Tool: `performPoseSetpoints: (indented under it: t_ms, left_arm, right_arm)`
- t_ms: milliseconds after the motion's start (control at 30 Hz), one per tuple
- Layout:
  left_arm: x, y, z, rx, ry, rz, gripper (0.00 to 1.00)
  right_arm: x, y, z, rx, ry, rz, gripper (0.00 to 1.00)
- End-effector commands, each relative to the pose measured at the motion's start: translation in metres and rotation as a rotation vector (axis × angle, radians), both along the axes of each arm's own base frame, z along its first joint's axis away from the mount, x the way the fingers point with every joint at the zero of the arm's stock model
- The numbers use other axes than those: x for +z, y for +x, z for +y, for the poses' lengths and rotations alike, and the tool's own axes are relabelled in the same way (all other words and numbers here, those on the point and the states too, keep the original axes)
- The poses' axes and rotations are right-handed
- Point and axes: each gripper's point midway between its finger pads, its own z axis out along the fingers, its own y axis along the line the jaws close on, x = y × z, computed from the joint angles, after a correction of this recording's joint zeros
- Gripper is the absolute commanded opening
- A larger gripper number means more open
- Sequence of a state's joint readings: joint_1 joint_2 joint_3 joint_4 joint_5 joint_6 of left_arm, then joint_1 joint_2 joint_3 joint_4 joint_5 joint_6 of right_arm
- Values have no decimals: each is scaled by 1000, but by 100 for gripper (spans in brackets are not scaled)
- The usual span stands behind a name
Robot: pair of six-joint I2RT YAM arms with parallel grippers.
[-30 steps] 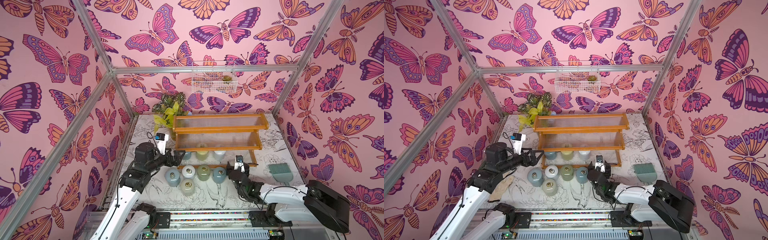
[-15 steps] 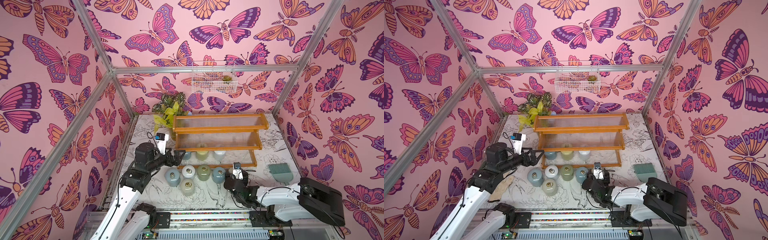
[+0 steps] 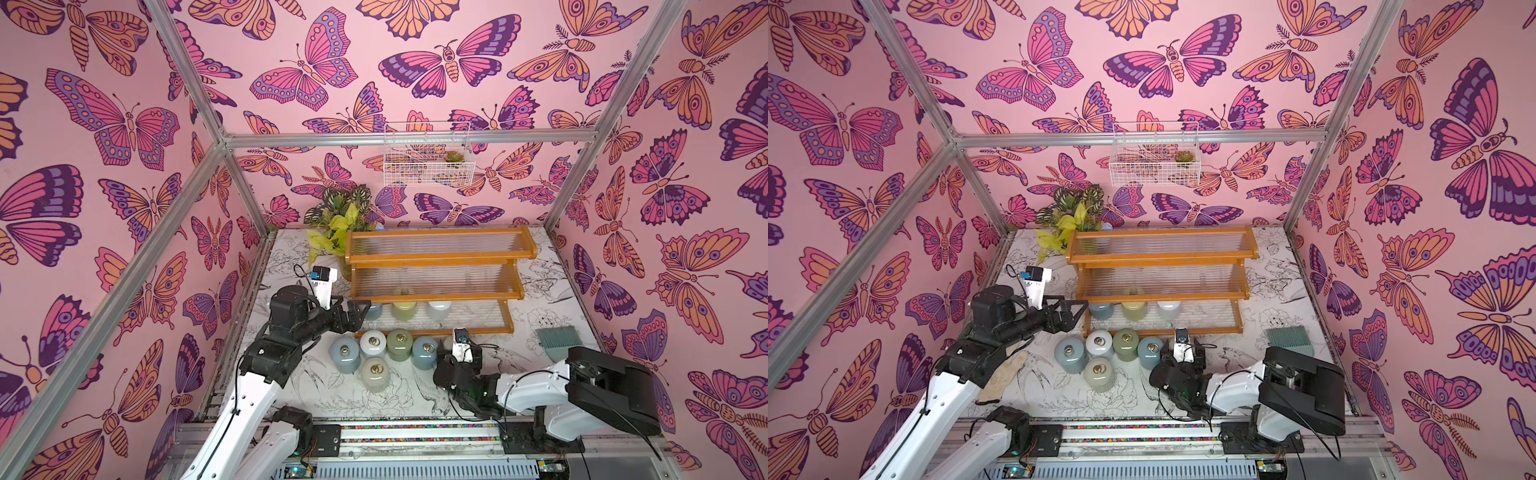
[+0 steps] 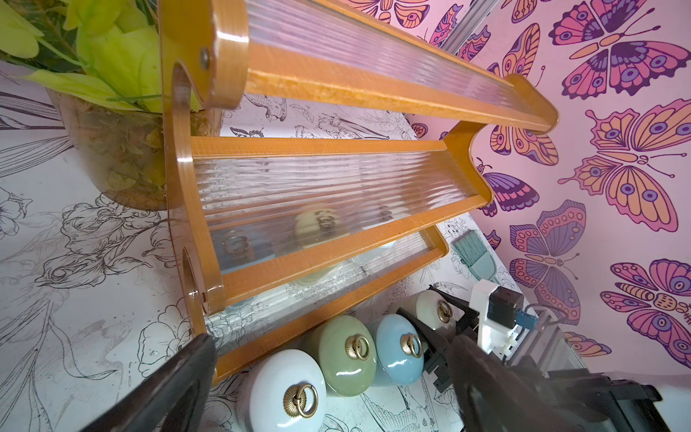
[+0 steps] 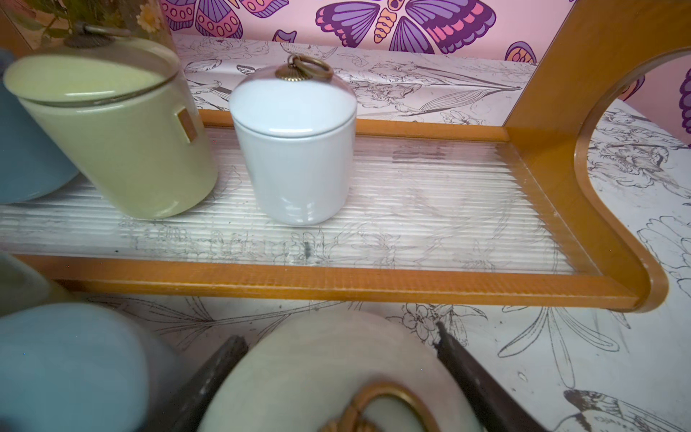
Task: Remove the tea canisters from the shelf
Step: Place the tea canister at the center of the board.
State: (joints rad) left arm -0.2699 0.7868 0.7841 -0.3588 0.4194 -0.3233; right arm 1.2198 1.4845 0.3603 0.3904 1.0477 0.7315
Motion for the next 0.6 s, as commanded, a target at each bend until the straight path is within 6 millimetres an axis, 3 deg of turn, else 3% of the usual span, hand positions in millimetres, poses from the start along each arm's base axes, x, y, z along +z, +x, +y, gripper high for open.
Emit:
performPoseSetpoints:
  t_ms: [0,200,333,567]
  left_arm:
    - [3,0,-3,-12,-13,-13,100]
    - [6,1,-2,-5,-12,-19,100]
    - [8,2,-2,-2,-12,-24,100]
    - [12,4,-1,5,-10,-34,100]
  right_arm:
    - [2,-3,-4,-16,-10,5,83]
    - [19,-3,-11,-32,-3,-28,99]
    - [39,-3,-14,-33,22,-48,99]
    - [93,4,-20,-56,59,-132,99]
